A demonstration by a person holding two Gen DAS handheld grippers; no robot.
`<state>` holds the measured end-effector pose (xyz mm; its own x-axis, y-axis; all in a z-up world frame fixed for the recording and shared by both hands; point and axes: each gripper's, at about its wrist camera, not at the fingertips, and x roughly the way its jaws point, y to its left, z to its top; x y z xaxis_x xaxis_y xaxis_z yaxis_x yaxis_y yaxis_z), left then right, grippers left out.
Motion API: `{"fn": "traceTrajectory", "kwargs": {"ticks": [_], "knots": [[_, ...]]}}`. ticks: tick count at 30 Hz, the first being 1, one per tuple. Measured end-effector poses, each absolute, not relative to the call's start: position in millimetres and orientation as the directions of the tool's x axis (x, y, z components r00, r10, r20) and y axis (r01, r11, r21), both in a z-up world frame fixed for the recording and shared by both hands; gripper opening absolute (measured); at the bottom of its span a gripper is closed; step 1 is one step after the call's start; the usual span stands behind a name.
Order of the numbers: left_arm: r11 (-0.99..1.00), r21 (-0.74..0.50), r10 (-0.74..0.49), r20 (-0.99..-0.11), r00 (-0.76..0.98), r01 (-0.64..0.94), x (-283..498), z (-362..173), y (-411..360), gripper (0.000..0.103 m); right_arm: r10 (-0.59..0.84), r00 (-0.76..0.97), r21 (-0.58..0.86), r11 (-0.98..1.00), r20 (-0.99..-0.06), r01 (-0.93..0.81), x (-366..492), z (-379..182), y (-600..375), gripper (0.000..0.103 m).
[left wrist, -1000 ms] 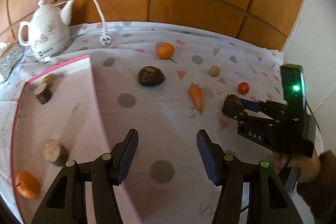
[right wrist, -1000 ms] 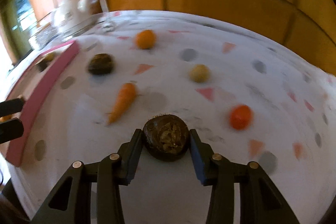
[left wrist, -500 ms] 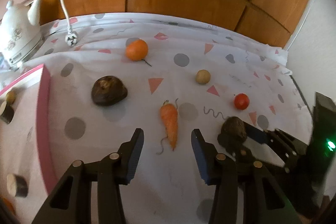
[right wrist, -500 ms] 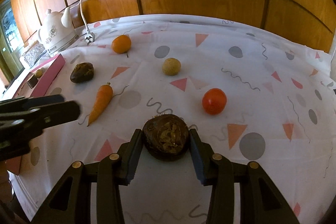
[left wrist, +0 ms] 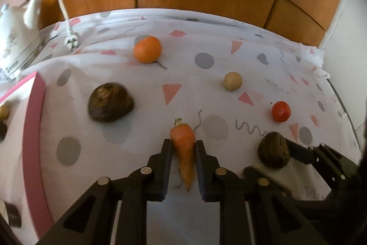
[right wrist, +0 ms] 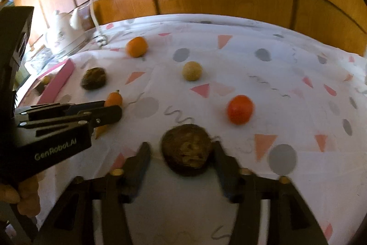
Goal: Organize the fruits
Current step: 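Grasp the carrot with the left gripper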
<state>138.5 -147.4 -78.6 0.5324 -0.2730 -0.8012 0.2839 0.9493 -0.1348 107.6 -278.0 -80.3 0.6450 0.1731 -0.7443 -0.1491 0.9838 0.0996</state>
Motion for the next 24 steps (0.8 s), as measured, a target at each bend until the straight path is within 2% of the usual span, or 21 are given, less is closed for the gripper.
{"fn": "traceTrajectory", "kwargs": {"ticks": [2, 4, 10, 13, 15, 17, 24], "knots": [[0.950, -0.140, -0.277, -0.794, 0.541, 0.280, 129.1, -78.7, -138.9, 0.020, 0.191, 0.628, 0.090, 0.978, -0.755, -0.189, 109.4, -81.3, -270.4, 0.081], [0.949, -0.132, -0.278, -0.778, 0.564, 0.287, 120.6, -80.5, -133.7, 0.020, 0.155, 0.629, 0.046, 0.981, -0.762, -0.186, 109.3, -81.7, -264.0, 0.081], [0.946, -0.134, -0.290, -0.758, 0.585, 0.295, 117.7, -84.3, -131.2, 0.020, 0.145, 0.621, 0.044, 0.983, -0.770, -0.176, 111.7, -79.7, -263.0, 0.080], [0.946, -0.132, -0.290, -0.753, 0.590, 0.296, 117.8, -85.4, -131.9, 0.020, 0.139, 0.632, 0.063, 0.988, -0.762, -0.141, 114.4, -76.4, -266.2, 0.068], [0.946, -0.128, -0.287, -0.752, 0.593, 0.297, 117.0, -86.1, -131.9, 0.020, 0.126, 0.637, 0.066, 0.991, -0.761, -0.118, 116.5, -76.3, -269.4, 0.054], [0.946, -0.132, -0.290, -0.751, 0.593, 0.296, 116.3, -86.2, -131.4, 0.021, 0.111, 0.641, 0.061, 0.993, -0.760, -0.100, 117.8, -76.4, -272.1, 0.046], [0.947, -0.123, -0.285, -0.751, 0.596, 0.297, 116.1, -86.0, -132.8, 0.020, 0.069, 0.650, 0.008, 0.995, -0.756, -0.097, 117.7, -78.4, -265.7, 0.046]]}}
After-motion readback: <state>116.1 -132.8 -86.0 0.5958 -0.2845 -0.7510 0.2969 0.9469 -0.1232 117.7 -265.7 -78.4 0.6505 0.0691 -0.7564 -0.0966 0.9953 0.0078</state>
